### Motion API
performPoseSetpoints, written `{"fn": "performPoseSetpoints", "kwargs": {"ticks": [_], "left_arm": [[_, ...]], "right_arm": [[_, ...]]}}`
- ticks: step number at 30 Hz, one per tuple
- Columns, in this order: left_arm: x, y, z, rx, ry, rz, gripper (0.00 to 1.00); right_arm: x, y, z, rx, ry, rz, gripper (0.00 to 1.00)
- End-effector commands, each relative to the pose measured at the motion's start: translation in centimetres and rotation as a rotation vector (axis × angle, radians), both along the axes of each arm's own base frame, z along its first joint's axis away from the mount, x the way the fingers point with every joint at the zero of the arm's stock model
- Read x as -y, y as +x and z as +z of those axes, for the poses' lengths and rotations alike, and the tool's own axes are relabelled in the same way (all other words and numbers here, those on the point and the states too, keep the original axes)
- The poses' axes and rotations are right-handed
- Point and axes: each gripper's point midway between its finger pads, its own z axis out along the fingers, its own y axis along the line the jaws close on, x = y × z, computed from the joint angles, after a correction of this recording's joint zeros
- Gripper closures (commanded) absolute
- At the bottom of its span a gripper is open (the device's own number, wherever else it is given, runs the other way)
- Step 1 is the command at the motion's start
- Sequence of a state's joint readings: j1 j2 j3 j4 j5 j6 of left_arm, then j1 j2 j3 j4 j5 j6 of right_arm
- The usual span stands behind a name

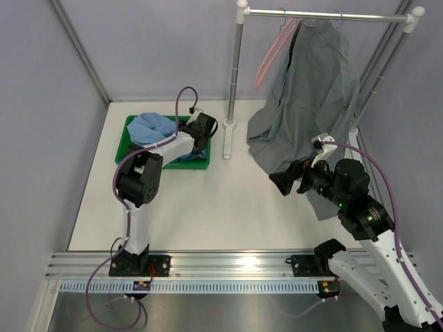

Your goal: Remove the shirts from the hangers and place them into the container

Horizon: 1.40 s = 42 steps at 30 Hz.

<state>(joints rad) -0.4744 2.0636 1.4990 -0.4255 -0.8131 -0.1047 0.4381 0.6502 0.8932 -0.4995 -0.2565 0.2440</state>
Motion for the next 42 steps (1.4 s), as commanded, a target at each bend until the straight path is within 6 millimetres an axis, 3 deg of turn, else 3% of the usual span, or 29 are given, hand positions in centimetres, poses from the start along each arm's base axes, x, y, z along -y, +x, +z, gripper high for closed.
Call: {"fn": "performPoseSetpoints", "kwargs": {"ticks": [1,2,4,9,16,19,23,25,26,27,29,30,32,33,34,38,40,42], "left_arm": [[1.9,0.8,1.4,0.042,-0.061,-0.025,0.52],[2.0,0.7,2.3,0.059,-0.083,-0.025,0.43],[2.2,0.5,3.3,0.072,-0.109,-0.028,0.35],[2.4,0.1,8.8,0.171,-0.196,-0.023,0.16],[3.3,-1.1,15.8,0.264,-0.338,-0.068,0.12],[3.6,-2.3,17.2,0.276,-0.406,-0.091,0.11],[2.3,-4.6,17.4,0.293,-0.469,-0.034,0.13],[0.4,-6.0,15.1,0.262,-0.475,0.027,0.14],[-0.4,-6.9,15.5,0.294,-0.519,0.063,0.16],[-2.2,-8.1,12.7,0.255,-0.507,0.116,0.20],[-3.2,-9.2,12.6,0.315,-0.585,0.152,0.26],[-4.3,-10.0,10.2,0.299,-0.601,0.184,0.32],[-5.5,-10.8,9.3,0.328,-0.642,0.232,0.39],[-6.5,-10.8,9.9,0.378,-0.669,0.250,0.43],[-7.0,-11.4,8.5,0.366,-0.670,0.266,0.49],[-8.8,-11.3,7.0,0.401,-0.712,0.337,0.59],[-9.5,-10.4,5.8,0.387,-0.732,0.357,0.60],[-9.7,-9.3,5.9,0.394,-0.725,0.352,0.61]], "right_arm": [[-0.3,-0.2,0.4,0.004,0.016,0.019,0.01],[-0.3,-0.2,0.4,0.005,0.017,0.019,0.01],[-0.3,-0.3,0.5,0.007,0.020,0.020,0.01],[-0.4,-0.4,0.5,0.007,0.023,0.026,0.01],[-0.2,-0.4,0.6,0.012,0.023,0.020,0.01],[-0.3,-0.4,0.7,0.014,0.024,0.023,0.01],[-0.2,-0.6,0.8,0.017,0.025,0.023,0.00],[-0.2,-0.6,0.9,0.022,0.027,0.022,0.01],[-0.2,-0.6,0.9,0.022,0.027,0.023,0.01],[-0.2,-0.6,0.9,0.021,0.029,0.025,0.01],[-0.3,-0.7,1.0,0.025,0.032,0.031,0.01],[-0.3,-0.7,0.9,0.023,0.030,0.032,0.01],[-0.4,-0.8,1.0,0.024,0.034,0.038,0.01],[-0.4,-0.8,0.9,0.023,0.035,0.039,0.01],[-0.5,-0.8,1.0,0.026,0.036,0.044,0.00],[-0.5,-0.9,1.1,0.030,0.038,0.046,0.01],[-0.5,-0.9,1.1,0.027,0.039,0.047,0.01],[-0.5,-1.0,1.2,0.032,0.041,0.045,0.00]]}}
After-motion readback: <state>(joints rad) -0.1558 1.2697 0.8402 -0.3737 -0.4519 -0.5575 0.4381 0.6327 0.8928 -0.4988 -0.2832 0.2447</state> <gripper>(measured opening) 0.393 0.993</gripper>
